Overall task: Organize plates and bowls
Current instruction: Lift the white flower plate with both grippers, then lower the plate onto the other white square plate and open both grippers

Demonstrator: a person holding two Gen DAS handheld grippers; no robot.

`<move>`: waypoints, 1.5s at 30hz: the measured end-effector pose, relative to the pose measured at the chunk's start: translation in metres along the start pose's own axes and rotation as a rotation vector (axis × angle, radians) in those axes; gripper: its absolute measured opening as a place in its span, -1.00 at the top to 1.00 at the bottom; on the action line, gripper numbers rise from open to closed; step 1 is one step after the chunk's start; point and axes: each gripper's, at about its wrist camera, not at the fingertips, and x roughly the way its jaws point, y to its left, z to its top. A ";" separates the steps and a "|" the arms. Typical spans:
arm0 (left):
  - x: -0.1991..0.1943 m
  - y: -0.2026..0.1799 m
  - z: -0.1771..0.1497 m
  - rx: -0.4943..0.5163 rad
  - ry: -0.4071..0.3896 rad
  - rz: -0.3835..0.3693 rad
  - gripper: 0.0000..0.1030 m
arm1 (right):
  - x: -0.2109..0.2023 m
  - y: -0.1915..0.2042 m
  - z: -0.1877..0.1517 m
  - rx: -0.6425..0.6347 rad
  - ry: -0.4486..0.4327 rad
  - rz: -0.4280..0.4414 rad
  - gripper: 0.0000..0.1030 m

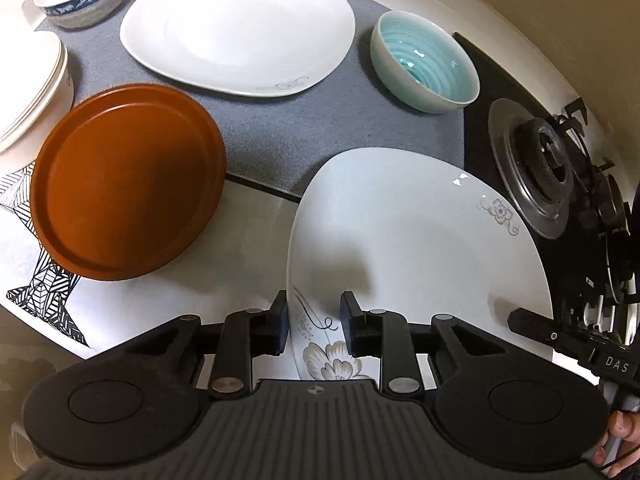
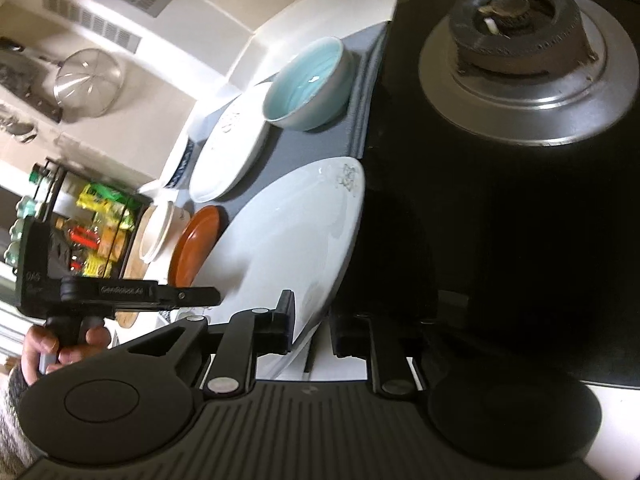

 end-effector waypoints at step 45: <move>-0.038 0.136 0.168 0.184 0.044 -0.127 0.42 | 0.112 0.149 0.056 0.127 -0.223 -0.119 0.61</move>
